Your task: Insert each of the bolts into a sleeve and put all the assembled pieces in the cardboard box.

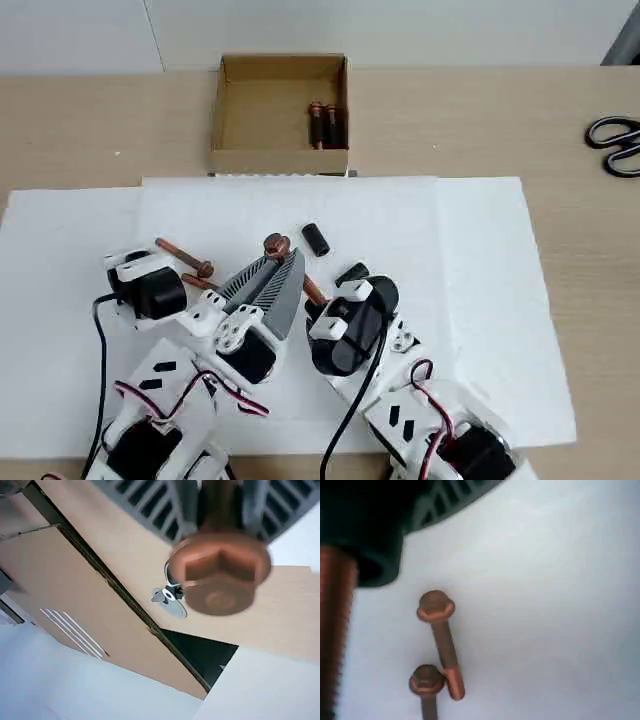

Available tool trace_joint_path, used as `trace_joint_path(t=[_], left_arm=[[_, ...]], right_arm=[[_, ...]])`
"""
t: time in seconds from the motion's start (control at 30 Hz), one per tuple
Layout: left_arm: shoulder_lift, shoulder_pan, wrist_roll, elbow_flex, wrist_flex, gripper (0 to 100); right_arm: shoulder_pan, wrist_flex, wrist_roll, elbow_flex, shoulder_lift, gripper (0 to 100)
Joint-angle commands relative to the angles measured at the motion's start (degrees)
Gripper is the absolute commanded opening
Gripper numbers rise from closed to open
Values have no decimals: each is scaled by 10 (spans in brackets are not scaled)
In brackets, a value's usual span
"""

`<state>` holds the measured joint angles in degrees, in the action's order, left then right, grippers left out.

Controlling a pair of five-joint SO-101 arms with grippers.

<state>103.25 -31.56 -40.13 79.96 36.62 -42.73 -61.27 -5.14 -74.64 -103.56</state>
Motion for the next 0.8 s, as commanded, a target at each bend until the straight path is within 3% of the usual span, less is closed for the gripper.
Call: trace_joint_path(t=[0.0,0.77], left_arm=[[5,-11,25,-5,-8,6],[4,-11,62,0,4,6]], right_arm=[[-4,19,-7,24,-3,3],[0,49,-34,33,-3,3]])
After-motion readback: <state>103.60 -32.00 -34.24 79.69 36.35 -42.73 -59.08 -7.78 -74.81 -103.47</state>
